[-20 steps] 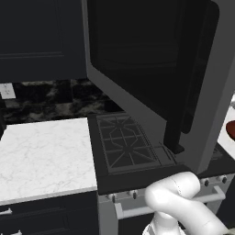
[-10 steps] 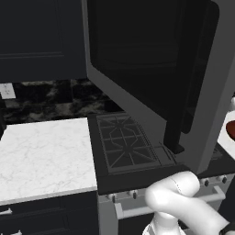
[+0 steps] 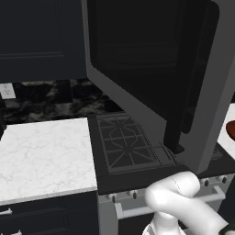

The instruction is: Open the microwave, place the bowl with waffle inside the microwave, then close the microwave door and turn it on.

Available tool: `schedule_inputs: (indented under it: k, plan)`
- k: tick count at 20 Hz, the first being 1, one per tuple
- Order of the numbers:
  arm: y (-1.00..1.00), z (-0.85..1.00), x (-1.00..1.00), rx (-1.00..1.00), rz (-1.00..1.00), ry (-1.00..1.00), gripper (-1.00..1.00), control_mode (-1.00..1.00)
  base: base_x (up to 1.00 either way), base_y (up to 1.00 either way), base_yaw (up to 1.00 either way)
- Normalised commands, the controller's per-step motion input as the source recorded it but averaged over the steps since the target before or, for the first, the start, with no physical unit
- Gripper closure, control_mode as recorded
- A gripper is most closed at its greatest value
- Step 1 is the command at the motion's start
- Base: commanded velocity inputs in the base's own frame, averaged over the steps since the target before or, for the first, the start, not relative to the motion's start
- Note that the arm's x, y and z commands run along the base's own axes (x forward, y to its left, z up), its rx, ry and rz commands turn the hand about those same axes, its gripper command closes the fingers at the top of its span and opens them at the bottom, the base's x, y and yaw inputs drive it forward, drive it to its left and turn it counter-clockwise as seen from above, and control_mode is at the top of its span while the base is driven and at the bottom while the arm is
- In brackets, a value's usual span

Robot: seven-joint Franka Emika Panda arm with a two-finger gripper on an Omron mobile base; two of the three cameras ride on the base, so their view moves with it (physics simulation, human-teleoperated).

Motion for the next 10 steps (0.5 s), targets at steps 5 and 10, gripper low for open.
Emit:
schedule_inputs:
  k: [5, 10]
  plan:
    - [-0.91, -0.57, 0.11, 0.01, -0.74, 0.08, -1.00, -1.00, 0.00, 0.00, 0.00]
    - [-1.00, -0.45, 0.03, 0.12, -0.48, 0.23, -1.00, -1.00, 0.00, 0.00, 0.00]
